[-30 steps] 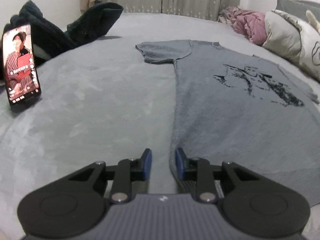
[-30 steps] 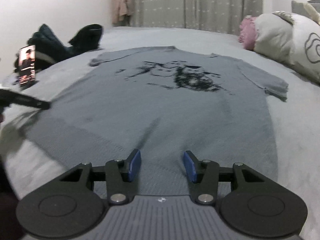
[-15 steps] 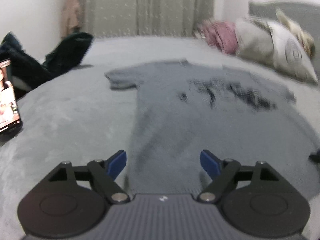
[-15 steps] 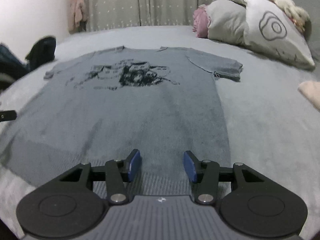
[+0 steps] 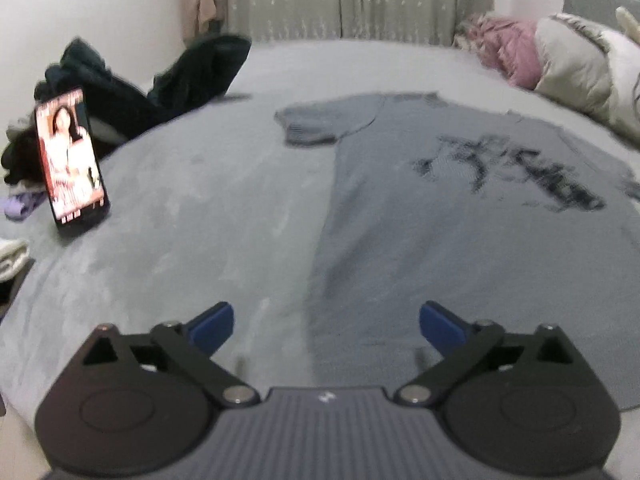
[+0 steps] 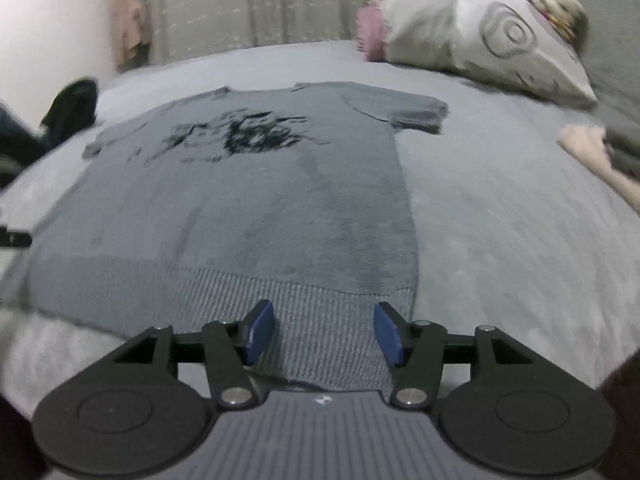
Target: Fold clothes
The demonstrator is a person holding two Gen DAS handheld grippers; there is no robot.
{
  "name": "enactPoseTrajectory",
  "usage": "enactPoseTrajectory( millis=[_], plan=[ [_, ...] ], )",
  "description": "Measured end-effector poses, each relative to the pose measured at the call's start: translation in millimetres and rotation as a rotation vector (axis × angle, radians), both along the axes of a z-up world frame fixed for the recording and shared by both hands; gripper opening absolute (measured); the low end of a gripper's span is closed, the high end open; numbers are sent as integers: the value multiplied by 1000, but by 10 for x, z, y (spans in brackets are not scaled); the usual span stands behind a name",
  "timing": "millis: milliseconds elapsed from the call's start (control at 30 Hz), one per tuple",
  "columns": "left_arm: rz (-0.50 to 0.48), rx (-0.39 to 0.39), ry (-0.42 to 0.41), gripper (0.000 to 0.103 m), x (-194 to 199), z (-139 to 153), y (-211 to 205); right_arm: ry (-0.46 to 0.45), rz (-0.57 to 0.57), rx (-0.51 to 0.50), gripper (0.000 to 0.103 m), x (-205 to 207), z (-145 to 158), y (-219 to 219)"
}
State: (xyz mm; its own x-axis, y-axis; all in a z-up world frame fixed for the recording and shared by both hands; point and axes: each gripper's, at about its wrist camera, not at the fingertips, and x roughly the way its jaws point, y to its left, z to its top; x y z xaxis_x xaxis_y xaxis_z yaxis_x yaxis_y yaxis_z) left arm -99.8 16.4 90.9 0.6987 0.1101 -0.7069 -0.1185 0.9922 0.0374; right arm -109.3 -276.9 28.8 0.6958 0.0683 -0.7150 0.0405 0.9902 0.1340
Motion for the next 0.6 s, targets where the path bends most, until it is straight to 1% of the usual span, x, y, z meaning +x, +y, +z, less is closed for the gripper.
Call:
enactPoseTrajectory(
  millis=[33,67,100,133,167,300,400,500,600],
  plan=[
    [-7,-11,-1,103,-28,32,-64,2,-8,9,63,-3,20,-8],
    [-15,-26,-2,103,-37,61,-117,0,-22,17,70,-26,58,-22],
    [-20,-36,-2,103,-56,82,-170,-2,-36,25,73,-49,95,-35],
    [-26,-45,0,103,-86,104,-242,-8,-43,22,80,-85,120,-36],
    [-30,-50,3,103,-93,114,-288,-14,-50,19,84,-119,145,-36],
    [-63,-54,24,103,-245,181,-562,-5,-67,11,88,-217,198,-45],
    [-79,-41,28,103,-389,205,-734,-9,-94,30,94,-309,241,-82],
    [-75,-35,47,103,-465,207,-856,-17,-121,23,102,-380,245,-104],
    [-64,-48,68,103,-545,189,-943,-4,-136,6,103,-410,210,-122]
  ],
)
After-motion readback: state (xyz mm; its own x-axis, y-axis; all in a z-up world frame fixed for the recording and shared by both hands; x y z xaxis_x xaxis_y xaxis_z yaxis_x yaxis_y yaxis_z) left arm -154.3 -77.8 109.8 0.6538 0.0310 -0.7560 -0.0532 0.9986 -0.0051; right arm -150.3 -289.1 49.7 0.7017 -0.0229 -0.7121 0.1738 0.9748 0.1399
